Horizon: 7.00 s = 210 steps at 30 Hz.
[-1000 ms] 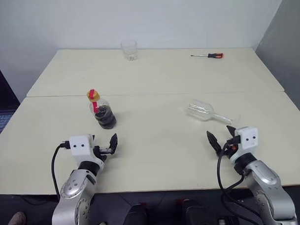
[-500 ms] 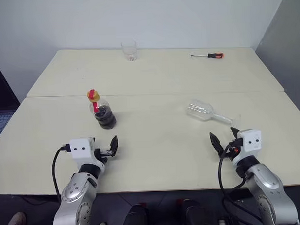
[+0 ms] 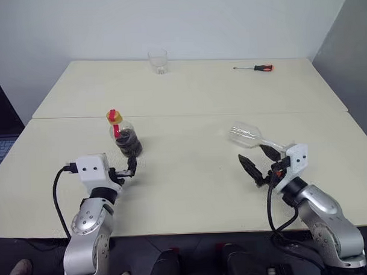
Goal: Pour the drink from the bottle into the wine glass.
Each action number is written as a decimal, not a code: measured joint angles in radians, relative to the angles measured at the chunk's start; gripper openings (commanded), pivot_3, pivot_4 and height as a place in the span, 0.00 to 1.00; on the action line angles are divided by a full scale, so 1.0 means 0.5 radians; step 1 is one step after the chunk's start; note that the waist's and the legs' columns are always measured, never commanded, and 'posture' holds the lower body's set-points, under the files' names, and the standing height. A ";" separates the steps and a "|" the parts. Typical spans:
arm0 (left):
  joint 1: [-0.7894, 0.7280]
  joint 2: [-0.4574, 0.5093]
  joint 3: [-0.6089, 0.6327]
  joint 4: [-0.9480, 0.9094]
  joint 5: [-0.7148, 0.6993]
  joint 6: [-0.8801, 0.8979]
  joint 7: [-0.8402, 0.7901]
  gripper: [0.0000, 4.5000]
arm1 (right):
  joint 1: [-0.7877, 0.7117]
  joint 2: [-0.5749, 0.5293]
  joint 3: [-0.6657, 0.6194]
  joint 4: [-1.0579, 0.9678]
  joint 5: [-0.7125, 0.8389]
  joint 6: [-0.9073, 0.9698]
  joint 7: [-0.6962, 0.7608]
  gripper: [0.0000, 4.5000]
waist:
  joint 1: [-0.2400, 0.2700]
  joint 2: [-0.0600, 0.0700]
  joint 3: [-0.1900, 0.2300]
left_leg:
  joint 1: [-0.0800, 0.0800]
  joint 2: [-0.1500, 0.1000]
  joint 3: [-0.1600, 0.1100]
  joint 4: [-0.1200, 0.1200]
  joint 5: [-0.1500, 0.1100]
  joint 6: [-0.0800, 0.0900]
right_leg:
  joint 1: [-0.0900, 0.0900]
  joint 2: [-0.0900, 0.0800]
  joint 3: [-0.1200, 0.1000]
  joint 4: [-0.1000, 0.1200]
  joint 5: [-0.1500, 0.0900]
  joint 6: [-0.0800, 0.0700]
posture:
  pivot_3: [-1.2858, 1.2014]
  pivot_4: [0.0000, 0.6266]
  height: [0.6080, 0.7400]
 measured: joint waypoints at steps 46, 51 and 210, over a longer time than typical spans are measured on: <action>-0.707 -0.116 -0.151 1.065 0.368 -0.717 0.258 1.00 | -0.456 -0.049 0.127 -0.079 0.539 0.379 0.111 0.99 | 0.003 0.000 0.000 | -0.010 -0.001 -0.011 0.013 -0.003 0.005 | 0.000 0.000 -0.011 0.001 0.000 0.000 | 0.52 0.24 1.00; -0.796 -0.115 -0.143 1.181 0.370 -0.782 0.292 1.00 | -0.463 -0.048 0.135 -0.079 0.549 0.394 0.105 0.99 | 0.003 0.000 0.000 | -0.011 -0.001 -0.011 0.013 -0.003 0.006 | 0.000 -0.001 -0.011 0.001 0.000 0.000 | 0.52 0.24 1.00; -1.214 0.409 -0.692 1.042 -0.263 -0.121 -1.850 0.33 | -1.548 0.166 0.415 0.936 0.094 0.138 0.742 0.28 | -0.012 0.015 0.010 | -0.014 -0.001 -0.015 0.018 -0.004 0.006 | -0.003 -0.001 -0.015 0.003 0.000 0.000 | 0.52 0.24 1.00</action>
